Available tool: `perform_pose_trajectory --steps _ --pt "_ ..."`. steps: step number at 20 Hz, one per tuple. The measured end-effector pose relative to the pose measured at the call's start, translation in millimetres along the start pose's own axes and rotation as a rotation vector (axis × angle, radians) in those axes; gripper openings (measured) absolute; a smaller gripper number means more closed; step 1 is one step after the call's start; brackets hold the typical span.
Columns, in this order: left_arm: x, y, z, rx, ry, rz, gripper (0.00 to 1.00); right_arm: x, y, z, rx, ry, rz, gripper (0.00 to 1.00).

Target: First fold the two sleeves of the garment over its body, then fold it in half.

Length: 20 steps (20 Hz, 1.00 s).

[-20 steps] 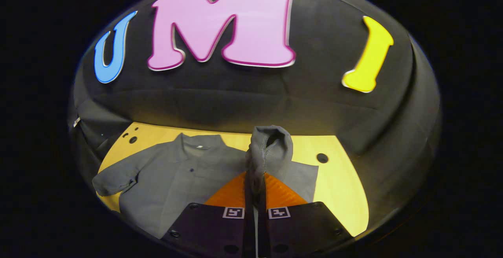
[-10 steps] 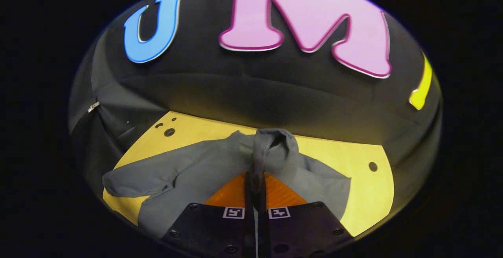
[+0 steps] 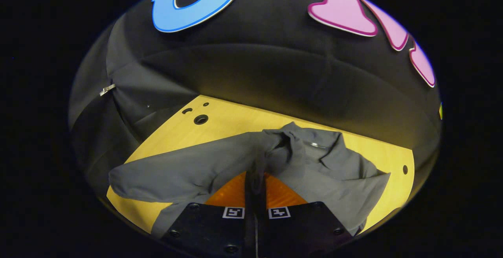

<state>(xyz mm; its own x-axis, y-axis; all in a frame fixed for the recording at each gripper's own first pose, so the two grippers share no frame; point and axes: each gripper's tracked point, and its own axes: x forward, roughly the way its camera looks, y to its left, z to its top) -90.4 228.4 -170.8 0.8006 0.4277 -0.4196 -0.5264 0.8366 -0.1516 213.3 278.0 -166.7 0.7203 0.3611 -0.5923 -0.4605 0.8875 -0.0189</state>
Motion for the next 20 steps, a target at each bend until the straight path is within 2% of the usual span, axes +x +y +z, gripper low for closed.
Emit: perform_pose_trajectory --steps 3,4,5,6,7,8,9,11,13,14,16,17,20 --pt "15.7 11.9 -1.8 -0.017 0.000 0.019 0.96 22.5 19.6 -14.9 -0.030 0.026 0.001 0.10" --pt "21.8 15.3 -6.7 -0.014 0.009 0.021 0.92 27.1 25.4 -19.9 -0.036 0.031 0.004 0.12" --pt "28.1 17.3 -9.5 -0.012 0.019 0.019 0.96 32.8 33.2 -25.4 -0.036 0.031 0.015 0.14" --pt "32.1 22.4 -11.9 -0.008 0.025 0.023 0.96 38.1 39.0 -32.2 -0.035 0.032 0.019 0.19" --pt "36.2 27.6 -12.8 -0.004 0.025 0.030 0.96 41.7 44.4 -39.8 -0.032 0.039 0.021 0.10" --pt "39.6 33.1 -15.6 -0.002 0.026 0.040 0.96 44.2 50.7 -48.1 -0.017 0.058 0.032 0.25" --pt "40.7 38.1 -15.1 -0.005 0.030 0.050 0.96 47.3 58.9 -54.2 -0.001 0.069 0.051 0.26" --pt "42.0 43.0 -17.6 -0.043 0.046 0.050 0.96 48.7 59.0 -57.2 -0.008 0.071 0.039 0.29" --pt "45.6 45.3 -15.4 -0.068 0.039 0.053 0.96 42.0 58.2 -45.5 -0.022 0.033 0.038 0.39" --pt "52.7 53.7 -15.4 -0.063 0.038 0.067 0.96 35.5 58.3 -42.4 -0.016 0.025 0.049 0.54" --pt "66.5 67.6 -17.3 -0.045 0.052 0.095 0.96 18.8 51.5 -35.8 0.006 0.014 0.057 0.78" --pt "71.5 71.3 -16.3 -0.032 0.063 0.107 0.96 11.8 36.0 -32.7 0.007 0.002 0.031 0.90" --pt "88.7 83.1 -5.5 0.013 0.042 0.136 0.96 -18.4 -10.1 -26.9 0.023 -0.025 -0.041 0.88"
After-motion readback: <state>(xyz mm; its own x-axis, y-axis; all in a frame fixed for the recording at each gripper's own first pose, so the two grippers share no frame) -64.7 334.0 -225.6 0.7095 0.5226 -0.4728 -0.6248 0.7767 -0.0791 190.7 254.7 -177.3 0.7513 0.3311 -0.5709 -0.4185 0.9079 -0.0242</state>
